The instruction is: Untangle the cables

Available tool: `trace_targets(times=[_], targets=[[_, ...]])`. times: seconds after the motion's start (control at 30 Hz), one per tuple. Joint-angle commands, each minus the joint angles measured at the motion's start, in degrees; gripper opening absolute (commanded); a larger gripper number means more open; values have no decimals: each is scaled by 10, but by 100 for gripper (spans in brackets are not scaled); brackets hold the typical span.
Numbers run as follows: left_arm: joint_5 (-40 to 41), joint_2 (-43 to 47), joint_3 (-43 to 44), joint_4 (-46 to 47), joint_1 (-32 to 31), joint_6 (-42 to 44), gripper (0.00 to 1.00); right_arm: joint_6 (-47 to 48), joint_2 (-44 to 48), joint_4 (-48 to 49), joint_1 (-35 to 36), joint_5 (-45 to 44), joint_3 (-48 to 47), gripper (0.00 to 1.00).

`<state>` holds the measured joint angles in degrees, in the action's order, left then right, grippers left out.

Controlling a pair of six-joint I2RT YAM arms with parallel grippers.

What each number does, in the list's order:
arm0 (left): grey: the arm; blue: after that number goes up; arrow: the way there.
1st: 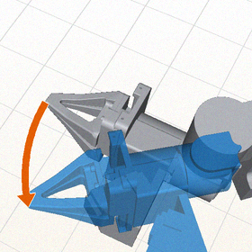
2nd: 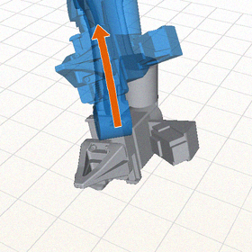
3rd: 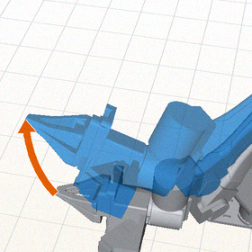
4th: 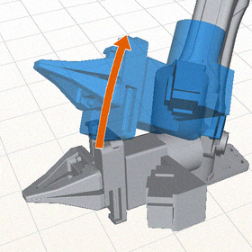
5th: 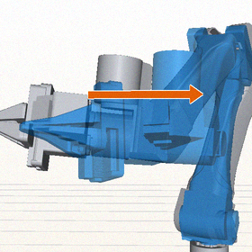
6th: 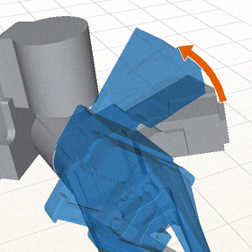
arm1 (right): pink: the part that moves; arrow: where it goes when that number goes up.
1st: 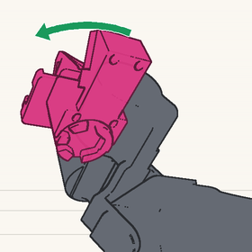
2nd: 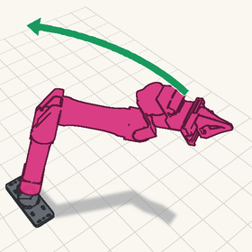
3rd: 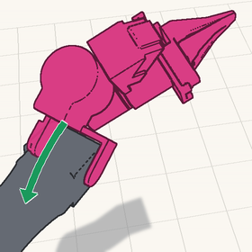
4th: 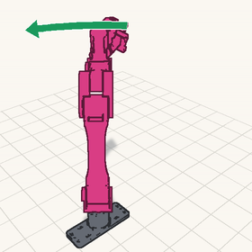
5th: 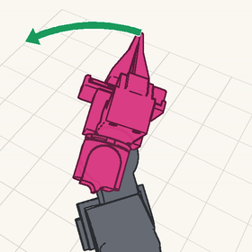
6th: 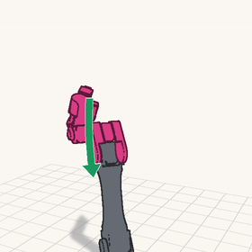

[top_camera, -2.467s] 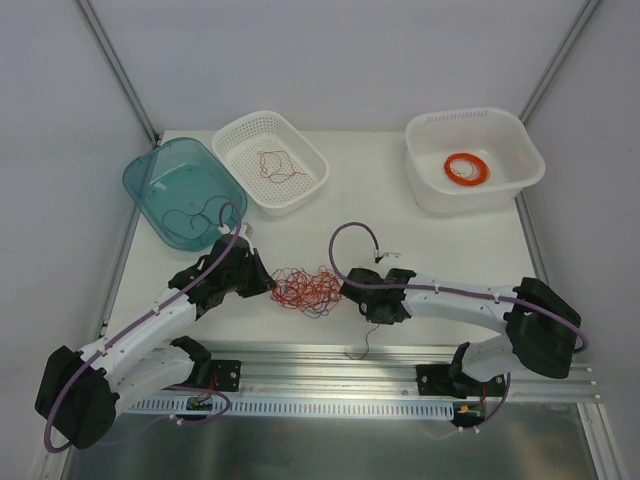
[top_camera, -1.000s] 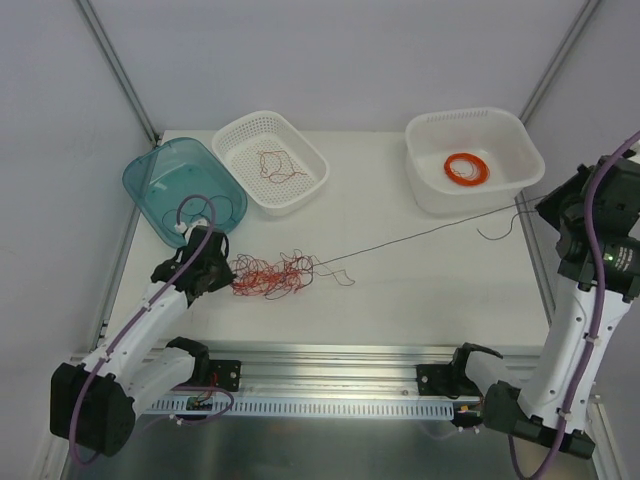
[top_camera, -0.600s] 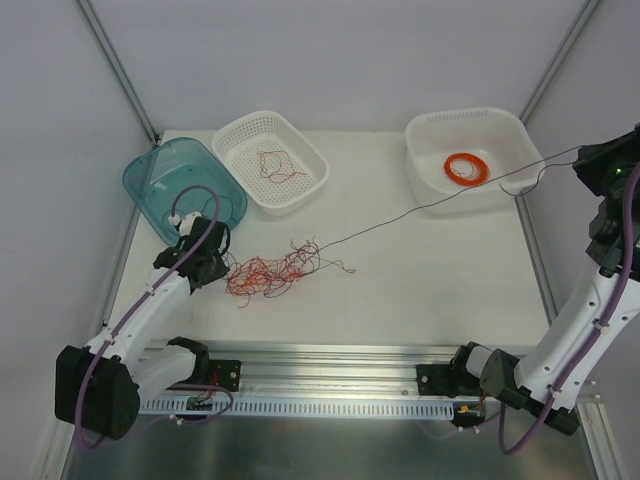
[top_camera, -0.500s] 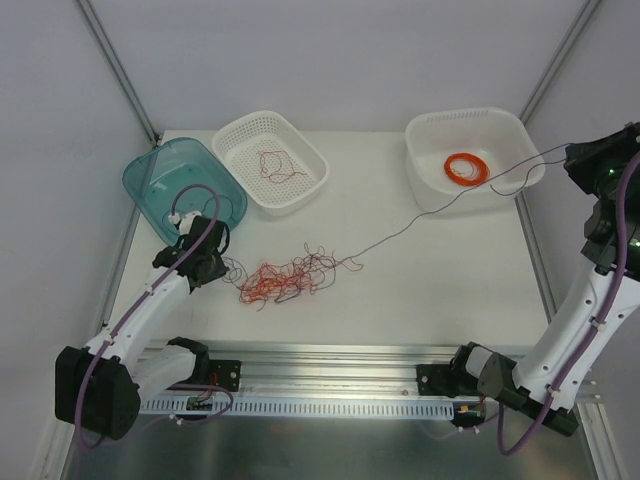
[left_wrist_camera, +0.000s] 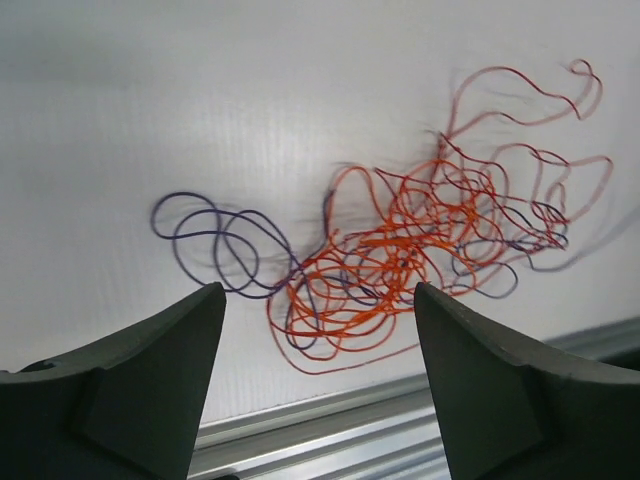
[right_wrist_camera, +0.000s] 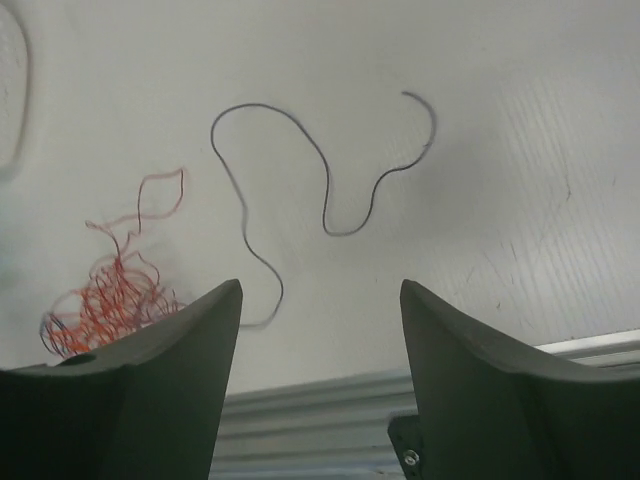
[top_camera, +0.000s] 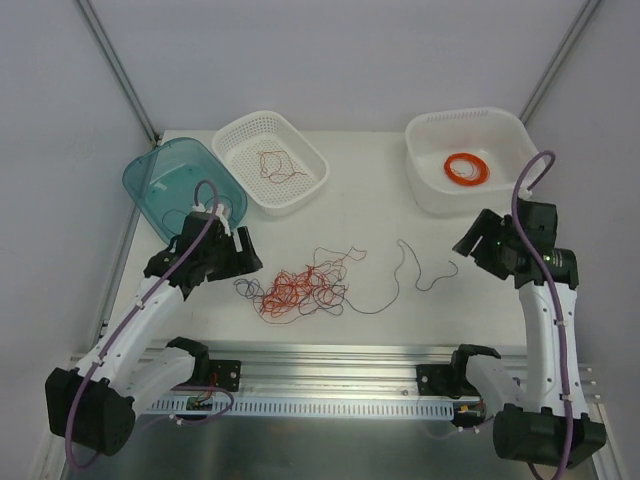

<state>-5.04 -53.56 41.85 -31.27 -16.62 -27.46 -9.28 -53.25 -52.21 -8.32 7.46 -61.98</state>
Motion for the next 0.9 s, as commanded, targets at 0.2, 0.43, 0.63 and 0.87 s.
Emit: trace_targets(times=[0.2,0.43,0.63,0.87], targets=[[-62,-75,65,79,-150,49,75,89,71,116,250,75,125,69],[-47,-157,104,117,-219,43,70,77,-18,252,425,59,182,67],[-41,-240,149,138,-273,56,68,29,-141,418,480,76,219,62],[-31,-305,170,156,-299,70,65,-11,-232,538,490,105,251,56]])
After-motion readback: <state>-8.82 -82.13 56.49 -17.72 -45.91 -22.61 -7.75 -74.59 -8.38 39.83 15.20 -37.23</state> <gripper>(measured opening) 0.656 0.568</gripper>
